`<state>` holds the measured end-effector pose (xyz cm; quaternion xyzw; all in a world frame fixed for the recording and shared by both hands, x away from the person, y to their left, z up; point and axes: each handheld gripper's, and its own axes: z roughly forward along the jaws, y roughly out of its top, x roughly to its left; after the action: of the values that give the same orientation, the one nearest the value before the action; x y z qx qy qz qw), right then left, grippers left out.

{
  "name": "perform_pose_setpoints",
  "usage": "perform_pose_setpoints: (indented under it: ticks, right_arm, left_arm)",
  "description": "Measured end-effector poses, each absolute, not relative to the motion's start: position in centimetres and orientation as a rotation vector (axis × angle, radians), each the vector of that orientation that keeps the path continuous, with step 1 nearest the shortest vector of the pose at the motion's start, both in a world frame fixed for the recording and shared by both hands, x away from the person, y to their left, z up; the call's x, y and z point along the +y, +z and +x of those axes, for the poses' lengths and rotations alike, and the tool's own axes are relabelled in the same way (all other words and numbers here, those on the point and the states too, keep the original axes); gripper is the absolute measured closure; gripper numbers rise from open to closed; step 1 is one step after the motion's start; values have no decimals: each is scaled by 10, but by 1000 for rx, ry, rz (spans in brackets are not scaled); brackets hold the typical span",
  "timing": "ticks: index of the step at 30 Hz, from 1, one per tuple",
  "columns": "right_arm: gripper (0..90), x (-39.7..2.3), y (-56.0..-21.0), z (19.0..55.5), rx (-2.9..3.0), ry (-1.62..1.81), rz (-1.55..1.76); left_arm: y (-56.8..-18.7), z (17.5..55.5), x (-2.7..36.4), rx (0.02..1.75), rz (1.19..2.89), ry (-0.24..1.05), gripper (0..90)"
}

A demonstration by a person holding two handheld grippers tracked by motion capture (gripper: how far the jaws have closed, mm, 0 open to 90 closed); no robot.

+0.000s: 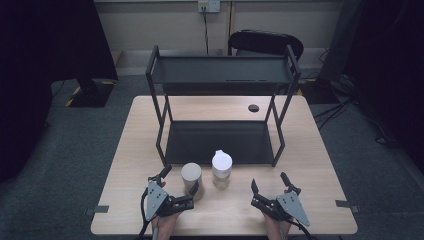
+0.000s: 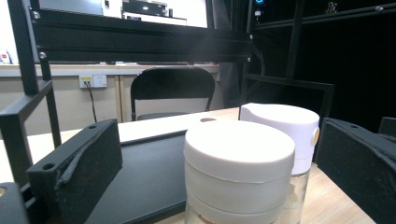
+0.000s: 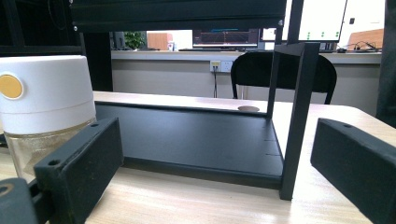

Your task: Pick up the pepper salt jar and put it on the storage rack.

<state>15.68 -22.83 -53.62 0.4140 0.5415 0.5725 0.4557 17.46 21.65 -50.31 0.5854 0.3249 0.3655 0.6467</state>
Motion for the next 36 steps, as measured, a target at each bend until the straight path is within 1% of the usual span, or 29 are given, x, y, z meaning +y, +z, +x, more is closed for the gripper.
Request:
perform_pose_setpoints:
  ticks: [13,17,20,24,36]
  right_arm:
    - [13,-228,-536,157,1336,1412,1021]
    - [13,-228,-536,157,1335,1412,1021]
    - [13,-228,-536,157,1335,1412,1021]
    - [13,-228,-536,157,1335,1412,1021]
    - [14,-228,-536,157,1336,1412,1021]
  left_arm:
    - [-502,185,208,729,1404,818,16]
    - [-504,186,208,743,1418,802,73]
    - [-504,188,208,748,1436,792,93]
    - [-506,189,205,751,1449,791,188]
    - [-507,194,210,763,1460,769,278]
